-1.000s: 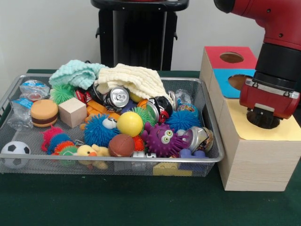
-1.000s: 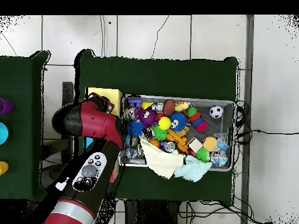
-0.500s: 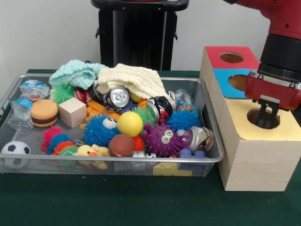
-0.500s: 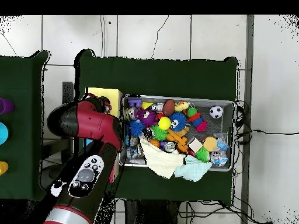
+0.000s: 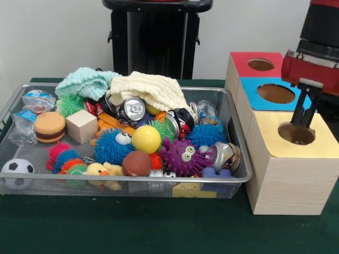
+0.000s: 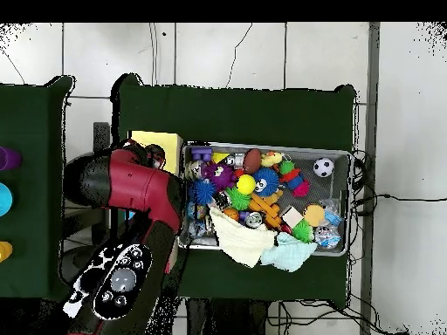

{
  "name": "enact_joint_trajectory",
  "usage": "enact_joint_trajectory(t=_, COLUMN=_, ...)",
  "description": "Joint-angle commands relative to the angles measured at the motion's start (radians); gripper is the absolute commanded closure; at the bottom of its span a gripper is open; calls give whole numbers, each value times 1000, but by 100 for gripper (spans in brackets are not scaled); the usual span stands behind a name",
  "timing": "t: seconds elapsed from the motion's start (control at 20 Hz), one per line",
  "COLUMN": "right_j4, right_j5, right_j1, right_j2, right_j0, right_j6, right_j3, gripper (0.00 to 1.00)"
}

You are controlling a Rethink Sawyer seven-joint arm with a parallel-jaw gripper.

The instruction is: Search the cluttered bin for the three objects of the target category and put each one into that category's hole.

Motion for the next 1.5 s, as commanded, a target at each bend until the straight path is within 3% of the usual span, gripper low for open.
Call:
enact_joint_trajectory(t=0.05, right_j4=-32, right_j5=135, right_j1=-66, right_j2=48, right_j0=-17, right_j6=178, right_j3=97, gripper=100)
enact_joint_trajectory(t=0.4, right_j4=-44, right_j5=128, right_j1=-110, right_j2=65, right_j0=-42, right_j6=142, right_j3=138, gripper=100)
enact_joint_trajectory(t=1.05, right_j4=-105, right_j5=-31, right_j1=-224, right_j2=205, right_j0=-197, right_j6=-14, right_j3=304, gripper=100)
enact_joint_trajectory(t=1.5, right_j4=-181, right_j5=-86, right_j1=-291, right_j2=272, right_j0=-270, right_j6=-12, right_j3=396, gripper=100)
